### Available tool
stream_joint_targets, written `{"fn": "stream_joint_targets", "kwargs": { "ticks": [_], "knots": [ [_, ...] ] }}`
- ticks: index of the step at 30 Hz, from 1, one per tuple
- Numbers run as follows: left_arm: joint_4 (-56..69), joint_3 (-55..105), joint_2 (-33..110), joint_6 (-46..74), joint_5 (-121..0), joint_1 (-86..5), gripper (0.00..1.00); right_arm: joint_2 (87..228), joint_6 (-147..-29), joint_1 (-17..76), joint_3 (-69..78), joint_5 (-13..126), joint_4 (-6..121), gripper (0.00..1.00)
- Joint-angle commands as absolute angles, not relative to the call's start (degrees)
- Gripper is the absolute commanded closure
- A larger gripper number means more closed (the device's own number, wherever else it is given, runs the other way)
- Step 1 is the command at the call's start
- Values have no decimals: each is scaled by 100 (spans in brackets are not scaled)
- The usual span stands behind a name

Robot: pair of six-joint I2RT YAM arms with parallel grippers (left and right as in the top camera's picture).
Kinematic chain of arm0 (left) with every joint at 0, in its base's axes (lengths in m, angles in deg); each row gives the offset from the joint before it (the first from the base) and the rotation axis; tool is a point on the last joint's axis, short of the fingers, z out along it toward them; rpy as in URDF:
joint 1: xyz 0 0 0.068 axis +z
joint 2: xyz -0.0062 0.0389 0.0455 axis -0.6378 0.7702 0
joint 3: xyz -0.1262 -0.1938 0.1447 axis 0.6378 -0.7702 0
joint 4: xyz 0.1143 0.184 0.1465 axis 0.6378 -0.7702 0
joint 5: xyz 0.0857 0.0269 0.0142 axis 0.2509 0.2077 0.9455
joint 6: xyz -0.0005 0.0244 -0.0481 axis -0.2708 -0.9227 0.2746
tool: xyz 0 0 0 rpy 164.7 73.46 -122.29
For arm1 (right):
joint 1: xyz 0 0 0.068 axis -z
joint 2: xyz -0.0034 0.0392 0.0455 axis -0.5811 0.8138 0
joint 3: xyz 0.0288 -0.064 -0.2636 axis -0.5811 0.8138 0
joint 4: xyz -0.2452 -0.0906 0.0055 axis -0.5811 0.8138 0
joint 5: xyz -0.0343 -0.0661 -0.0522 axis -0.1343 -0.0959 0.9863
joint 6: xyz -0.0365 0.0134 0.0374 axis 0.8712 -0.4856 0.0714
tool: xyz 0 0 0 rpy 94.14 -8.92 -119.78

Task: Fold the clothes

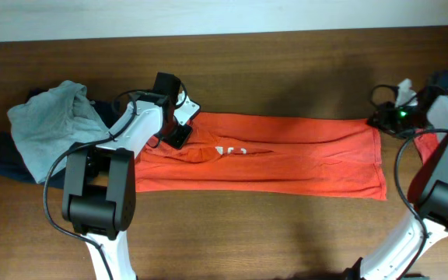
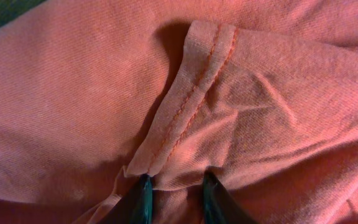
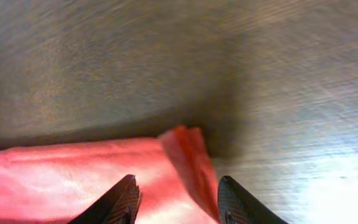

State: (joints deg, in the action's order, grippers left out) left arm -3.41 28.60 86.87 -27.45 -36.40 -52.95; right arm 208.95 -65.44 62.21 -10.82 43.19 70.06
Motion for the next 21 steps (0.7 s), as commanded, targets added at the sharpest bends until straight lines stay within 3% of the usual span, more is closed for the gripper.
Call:
{"fn": "stream_joint_targets", "kwargs": {
  "ticks": [1, 3, 9, 16, 20, 21],
  "knots": [
    [-490, 2552, 8903, -2706, -3573, -5253, 73, 20913, -6769, 6028, -1043, 5217, 6814, 54],
    [-490, 2552, 8903, -2706, -3573, -5253, 73, 20915, -6766, 6013, -1043, 5287, 6672, 55],
    [-487, 2552, 8903, -2706, -3570, -5253, 73, 20926, -7044, 6030, -1041, 5670, 6517, 80],
    [-487, 2552, 8903, -2708, -3570, -5251, 73, 20928, -7046, 6035, -1041, 5753, 6517, 91],
    [-485, 2552, 8903, -2708, -3570, -5253, 73, 20917, -7007, 6035, -1047, 5403, 6521, 90],
    [-485, 2552, 8903, -2708, -3570, -5253, 73, 20891, -6922, 6035, -1060, 5185, 6539, 80]
  ]
}}
